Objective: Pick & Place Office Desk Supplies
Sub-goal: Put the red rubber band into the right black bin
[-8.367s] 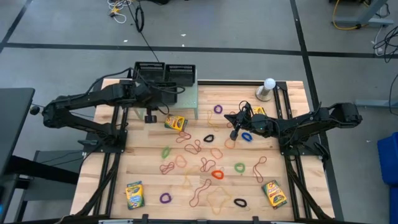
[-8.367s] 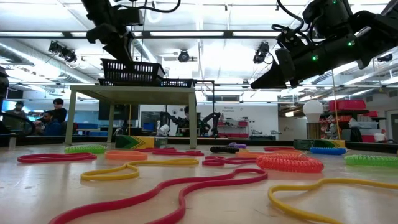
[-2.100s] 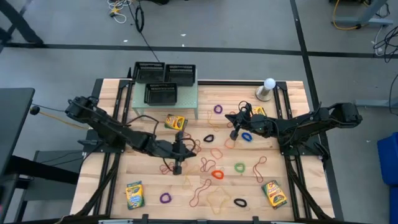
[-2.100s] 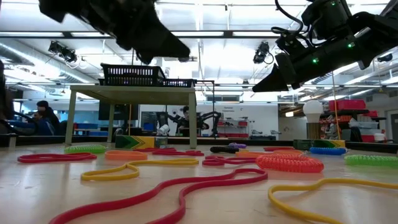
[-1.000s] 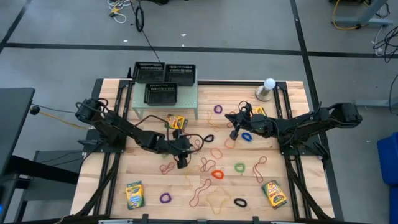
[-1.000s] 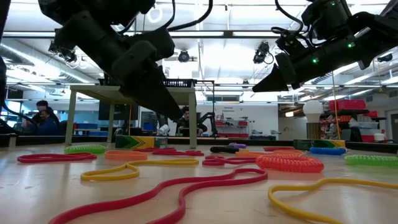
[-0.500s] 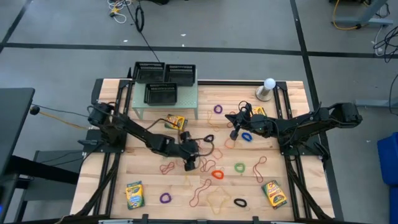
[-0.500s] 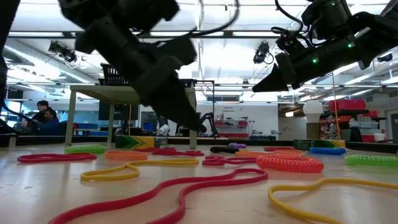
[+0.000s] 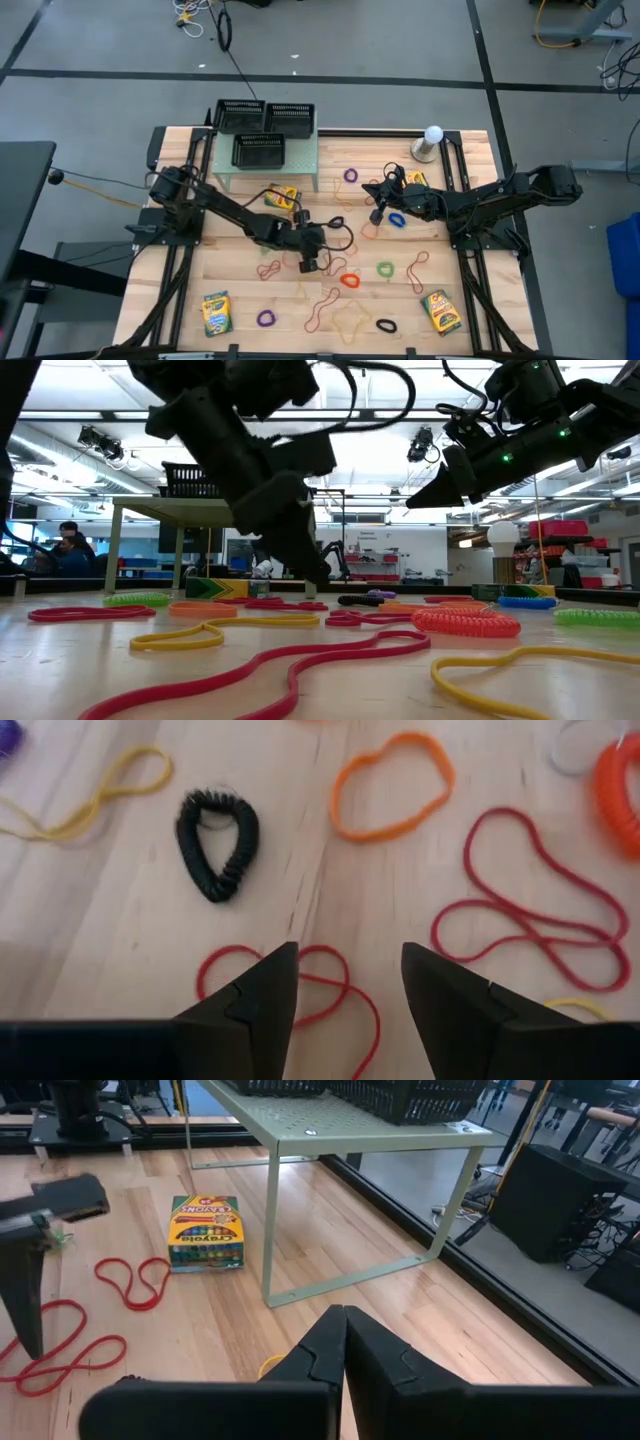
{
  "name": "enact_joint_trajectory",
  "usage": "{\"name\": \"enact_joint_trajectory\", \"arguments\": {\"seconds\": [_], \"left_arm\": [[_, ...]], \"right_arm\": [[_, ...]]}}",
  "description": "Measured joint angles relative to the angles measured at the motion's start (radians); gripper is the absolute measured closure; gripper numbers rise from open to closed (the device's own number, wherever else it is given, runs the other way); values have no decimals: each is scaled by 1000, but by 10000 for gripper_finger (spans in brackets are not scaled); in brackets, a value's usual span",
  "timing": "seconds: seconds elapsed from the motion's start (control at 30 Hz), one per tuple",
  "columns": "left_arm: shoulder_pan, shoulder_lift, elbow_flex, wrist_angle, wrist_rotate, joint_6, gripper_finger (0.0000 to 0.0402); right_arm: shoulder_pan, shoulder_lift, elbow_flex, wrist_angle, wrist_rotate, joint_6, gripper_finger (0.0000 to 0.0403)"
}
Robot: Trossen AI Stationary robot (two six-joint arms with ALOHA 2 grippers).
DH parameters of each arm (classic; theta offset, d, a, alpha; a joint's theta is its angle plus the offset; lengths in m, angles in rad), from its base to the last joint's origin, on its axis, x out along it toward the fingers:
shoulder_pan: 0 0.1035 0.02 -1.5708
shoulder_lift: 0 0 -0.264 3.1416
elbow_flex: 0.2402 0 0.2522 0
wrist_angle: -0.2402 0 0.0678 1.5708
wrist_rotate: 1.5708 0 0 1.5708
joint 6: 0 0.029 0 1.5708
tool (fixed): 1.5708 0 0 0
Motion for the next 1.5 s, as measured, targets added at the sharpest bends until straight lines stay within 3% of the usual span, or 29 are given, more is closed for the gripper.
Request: {"name": "enact_joint_trajectory", "arguments": {"seconds": [0.5, 0.97, 1.5], "left_arm": [[17, 21, -5, 4, -41, 12, 216], [34, 64, 2, 14, 32, 39, 231], [13, -28, -3, -149, 143, 53, 394]], "right_arm": [[0, 0, 0, -12, 0, 0, 387], [0, 0, 0, -13, 0, 0, 387], [0, 0, 0, -13, 0, 0, 387]]}}
